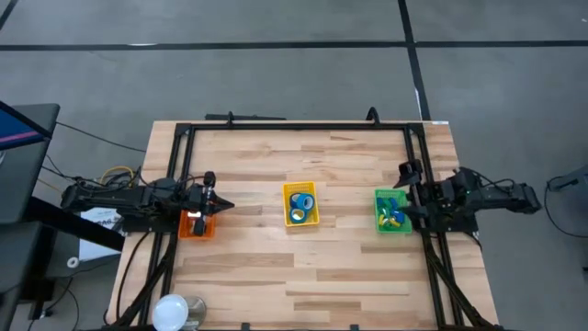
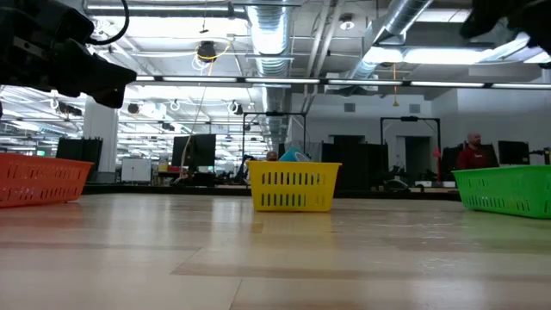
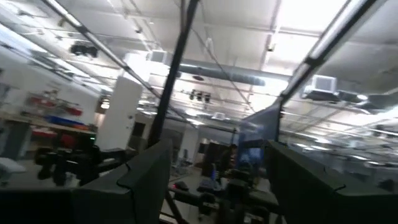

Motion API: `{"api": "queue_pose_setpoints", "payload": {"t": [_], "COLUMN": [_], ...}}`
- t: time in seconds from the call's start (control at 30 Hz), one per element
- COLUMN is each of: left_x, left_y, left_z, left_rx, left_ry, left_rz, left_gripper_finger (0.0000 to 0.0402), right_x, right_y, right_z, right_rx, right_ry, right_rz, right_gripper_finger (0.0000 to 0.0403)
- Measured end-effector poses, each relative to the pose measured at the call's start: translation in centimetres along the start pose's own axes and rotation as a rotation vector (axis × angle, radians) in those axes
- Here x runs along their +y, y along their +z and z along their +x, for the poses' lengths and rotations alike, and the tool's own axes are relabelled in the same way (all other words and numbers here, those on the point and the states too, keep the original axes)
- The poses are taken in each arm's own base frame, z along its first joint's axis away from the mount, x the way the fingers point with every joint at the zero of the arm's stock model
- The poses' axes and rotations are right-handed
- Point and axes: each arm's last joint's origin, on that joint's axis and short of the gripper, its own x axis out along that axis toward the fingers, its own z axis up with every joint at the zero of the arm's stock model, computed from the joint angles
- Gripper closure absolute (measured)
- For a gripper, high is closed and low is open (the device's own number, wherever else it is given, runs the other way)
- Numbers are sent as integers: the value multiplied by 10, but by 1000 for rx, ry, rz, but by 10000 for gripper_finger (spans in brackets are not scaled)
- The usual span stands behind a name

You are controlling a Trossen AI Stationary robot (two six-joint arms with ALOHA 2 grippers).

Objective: Pick and place Stapler, Stapler remover, tape
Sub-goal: Return to Home Position

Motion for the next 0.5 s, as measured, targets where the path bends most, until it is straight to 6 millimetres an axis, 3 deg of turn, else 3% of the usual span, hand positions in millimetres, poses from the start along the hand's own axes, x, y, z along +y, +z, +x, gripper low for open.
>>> {"api": "queue_pose_setpoints", "payload": {"t": [0.5], "left_x": [0], "left_y": [1], "left_z": [0], "left_rx": [-9], "left_ry": [0], "left_rz": [0], "left_gripper_finger": [398], "right_x": [5], "right_y": [-31], "right_z": [-12], "right_rx": [269], "right_ry": [-49], "right_rz": [62], "right_gripper_finger": [159]}}
